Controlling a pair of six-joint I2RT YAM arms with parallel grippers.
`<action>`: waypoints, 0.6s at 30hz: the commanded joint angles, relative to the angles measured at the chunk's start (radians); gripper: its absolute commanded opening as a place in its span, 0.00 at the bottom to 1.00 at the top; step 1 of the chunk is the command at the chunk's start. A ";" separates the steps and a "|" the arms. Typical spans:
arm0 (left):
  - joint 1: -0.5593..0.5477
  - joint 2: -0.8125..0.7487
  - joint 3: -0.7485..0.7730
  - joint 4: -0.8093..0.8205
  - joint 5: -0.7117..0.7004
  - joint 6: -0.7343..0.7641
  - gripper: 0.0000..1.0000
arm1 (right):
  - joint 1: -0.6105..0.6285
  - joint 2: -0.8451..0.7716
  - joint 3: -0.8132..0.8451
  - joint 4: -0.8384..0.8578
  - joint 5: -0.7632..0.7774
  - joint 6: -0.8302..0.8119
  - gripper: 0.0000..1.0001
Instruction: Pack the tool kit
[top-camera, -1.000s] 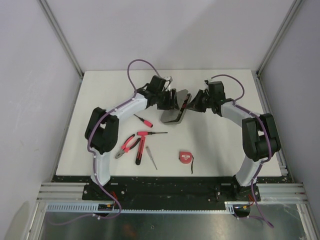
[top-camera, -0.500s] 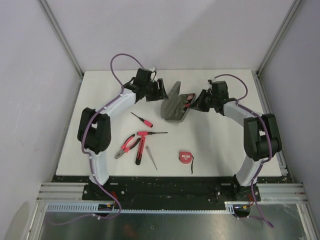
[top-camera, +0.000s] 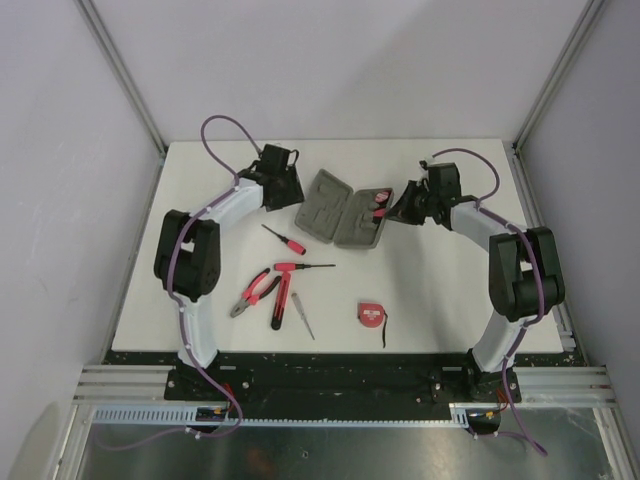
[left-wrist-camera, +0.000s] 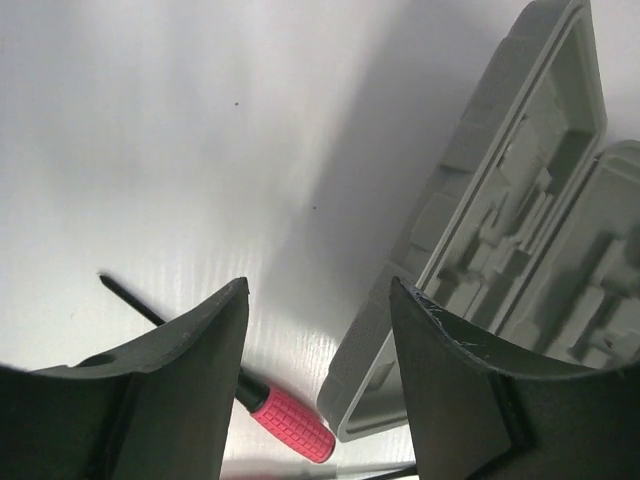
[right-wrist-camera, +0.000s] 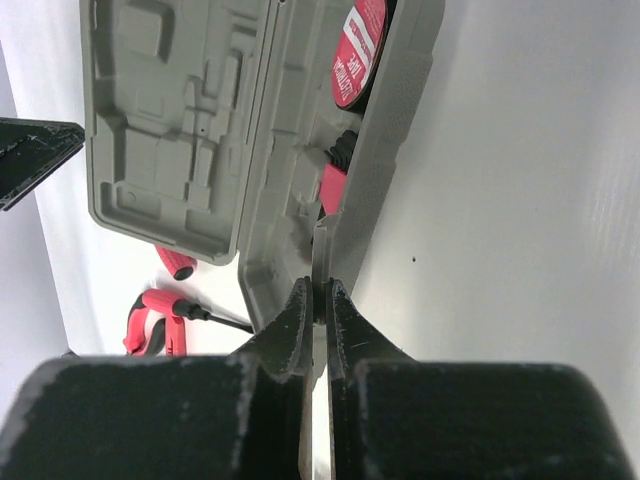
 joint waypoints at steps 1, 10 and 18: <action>-0.020 0.001 -0.001 -0.017 -0.067 -0.039 0.63 | -0.013 0.046 0.005 0.017 -0.081 -0.051 0.00; -0.011 0.015 -0.044 -0.017 -0.077 -0.038 0.62 | -0.099 0.152 0.002 0.085 -0.148 -0.060 0.00; 0.007 0.032 -0.058 -0.017 -0.103 -0.021 0.65 | -0.145 0.178 0.001 0.105 -0.168 -0.078 0.06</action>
